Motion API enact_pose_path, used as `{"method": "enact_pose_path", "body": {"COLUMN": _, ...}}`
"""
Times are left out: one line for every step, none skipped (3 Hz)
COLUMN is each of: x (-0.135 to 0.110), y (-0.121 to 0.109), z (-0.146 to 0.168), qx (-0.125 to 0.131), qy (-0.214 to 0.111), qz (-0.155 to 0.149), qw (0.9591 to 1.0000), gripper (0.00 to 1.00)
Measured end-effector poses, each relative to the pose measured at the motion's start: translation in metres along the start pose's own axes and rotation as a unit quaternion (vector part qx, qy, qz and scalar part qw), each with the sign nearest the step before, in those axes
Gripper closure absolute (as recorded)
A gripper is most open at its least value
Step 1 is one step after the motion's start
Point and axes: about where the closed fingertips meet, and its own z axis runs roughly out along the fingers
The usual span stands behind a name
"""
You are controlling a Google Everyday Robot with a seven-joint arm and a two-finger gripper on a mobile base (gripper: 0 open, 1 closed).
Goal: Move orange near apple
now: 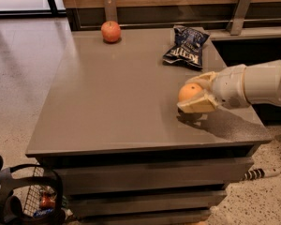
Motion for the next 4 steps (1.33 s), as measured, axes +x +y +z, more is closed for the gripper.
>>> {"method": "enact_pose_path", "body": {"x": -0.042, "y": -0.05, "z": 0.021, "qx": -0.009, "qy": -0.005, "qz": -0.021, "qw": 0.9997, "gripper": 1.0}}
{"method": "enact_pose_path", "body": {"x": -0.113, "y": -0.12, "z": 0.044, "qx": 0.015, "qy": -0.011, "qz": -0.047, "qw": 0.9987, "gripper": 1.0}}
{"method": "enact_pose_path", "body": {"x": -0.164, "y": -0.182, "z": 0.052, "qx": 0.076, "qy": -0.008, "qz": -0.045, "qw": 0.9961, "gripper": 1.0}}
{"method": "enact_pose_path", "body": {"x": -0.195, "y": -0.238, "z": 0.048, "qx": 0.133, "qy": -0.006, "qz": -0.022, "qw": 0.9908, "gripper": 1.0}}
